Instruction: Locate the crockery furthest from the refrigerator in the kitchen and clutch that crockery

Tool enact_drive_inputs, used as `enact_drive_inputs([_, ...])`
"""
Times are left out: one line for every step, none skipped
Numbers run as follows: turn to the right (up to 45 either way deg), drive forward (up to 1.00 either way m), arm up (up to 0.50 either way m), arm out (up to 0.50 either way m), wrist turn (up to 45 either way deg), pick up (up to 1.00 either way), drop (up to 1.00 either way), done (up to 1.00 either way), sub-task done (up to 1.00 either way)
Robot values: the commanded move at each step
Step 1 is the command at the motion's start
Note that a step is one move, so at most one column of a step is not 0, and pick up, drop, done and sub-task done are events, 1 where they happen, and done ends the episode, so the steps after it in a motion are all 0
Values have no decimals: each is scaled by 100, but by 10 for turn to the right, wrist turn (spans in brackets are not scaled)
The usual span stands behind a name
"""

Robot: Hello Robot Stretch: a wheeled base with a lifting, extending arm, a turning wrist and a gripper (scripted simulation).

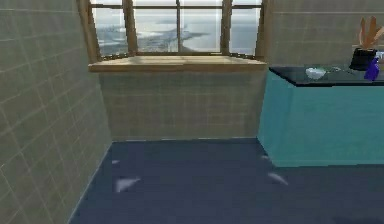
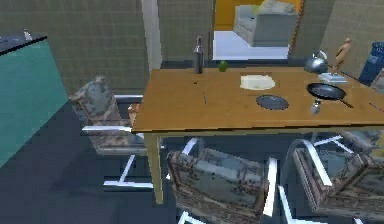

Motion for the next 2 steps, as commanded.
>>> enact_drive_inputs([300, 0, 0, 0, 0, 0, 0, 0, 0])
enact_drive_inputs([0, 100, 0, 0, 0, 0, 0, 0, 0])
